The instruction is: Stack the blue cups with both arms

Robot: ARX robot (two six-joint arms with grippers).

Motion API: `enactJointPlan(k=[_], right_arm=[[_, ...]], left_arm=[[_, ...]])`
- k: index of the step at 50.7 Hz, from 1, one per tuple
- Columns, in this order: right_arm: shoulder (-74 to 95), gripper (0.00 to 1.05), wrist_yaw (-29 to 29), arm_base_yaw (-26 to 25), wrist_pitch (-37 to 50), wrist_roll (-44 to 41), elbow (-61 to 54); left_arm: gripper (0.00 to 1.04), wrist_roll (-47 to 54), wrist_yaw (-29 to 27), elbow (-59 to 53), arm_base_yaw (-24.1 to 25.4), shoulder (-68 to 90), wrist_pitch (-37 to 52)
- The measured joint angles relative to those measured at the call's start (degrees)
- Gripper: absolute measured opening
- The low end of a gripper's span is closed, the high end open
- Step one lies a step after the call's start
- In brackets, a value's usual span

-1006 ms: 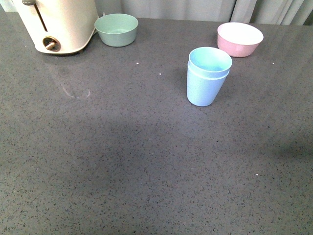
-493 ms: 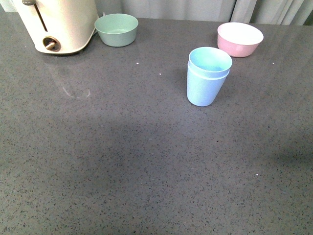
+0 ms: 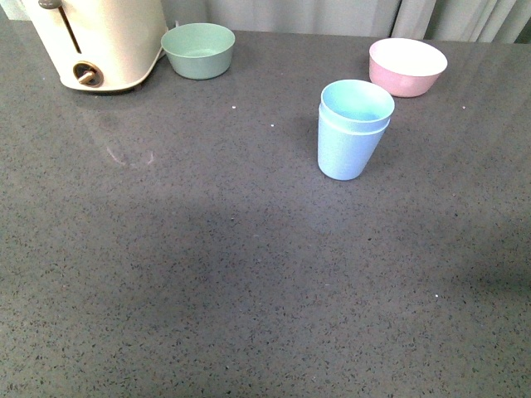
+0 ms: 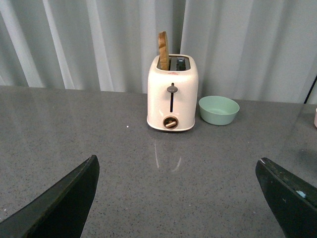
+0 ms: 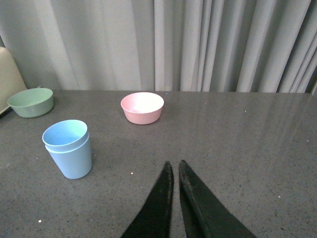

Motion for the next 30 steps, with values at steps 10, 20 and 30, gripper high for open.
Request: enactJointPlan(k=[10, 20, 30], right_arm=[[-0.04, 0.4, 0.0, 0.0, 0.0, 0.0, 0.0], [-0.04, 0.68, 0.0, 0.0, 0.0, 0.0, 0.0], [-0.07, 0.95, 0.02, 0.0, 0.0, 0.04, 0.0]], left_arm=[[0.96, 0.02, 0.0, 0.0, 0.0, 0.0, 0.0], [0.96, 0.0, 0.0, 0.0, 0.0, 0.0, 0.0], [0.96, 0.0, 0.0, 0.0, 0.0, 0.0, 0.0]])
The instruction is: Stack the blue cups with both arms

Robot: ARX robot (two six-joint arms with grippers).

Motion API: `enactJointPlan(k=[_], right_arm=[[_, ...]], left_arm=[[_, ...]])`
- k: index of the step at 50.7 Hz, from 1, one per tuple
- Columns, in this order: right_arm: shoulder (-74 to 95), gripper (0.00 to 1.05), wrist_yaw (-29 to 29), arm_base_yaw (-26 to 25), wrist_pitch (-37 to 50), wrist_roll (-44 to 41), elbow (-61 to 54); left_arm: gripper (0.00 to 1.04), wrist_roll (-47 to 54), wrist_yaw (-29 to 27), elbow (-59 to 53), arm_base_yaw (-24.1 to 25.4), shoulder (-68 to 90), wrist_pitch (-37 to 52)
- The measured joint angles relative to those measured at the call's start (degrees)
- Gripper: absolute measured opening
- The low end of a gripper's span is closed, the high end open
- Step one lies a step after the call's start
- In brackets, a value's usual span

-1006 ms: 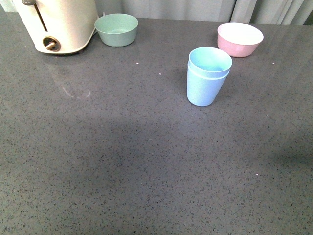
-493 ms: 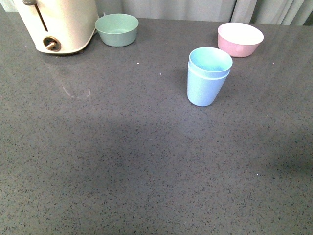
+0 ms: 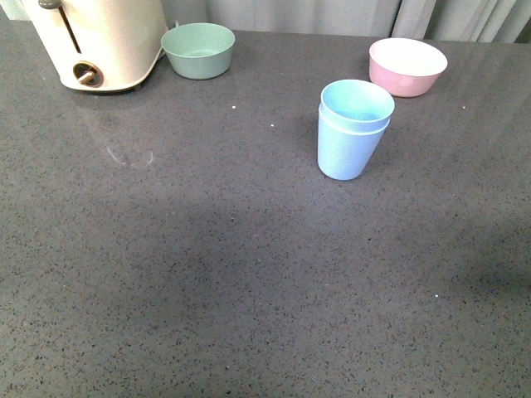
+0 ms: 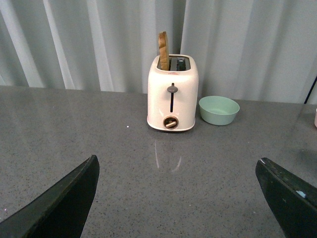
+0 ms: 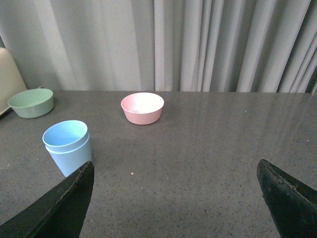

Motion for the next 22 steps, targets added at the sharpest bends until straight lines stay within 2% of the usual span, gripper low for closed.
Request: enactJointPlan(k=[22], right_arm=[[0.0, 0.96, 0.0, 0.0, 0.0, 0.0, 0.0]], left_arm=[[0.96, 0.0, 0.0, 0.0, 0.0, 0.0, 0.0]])
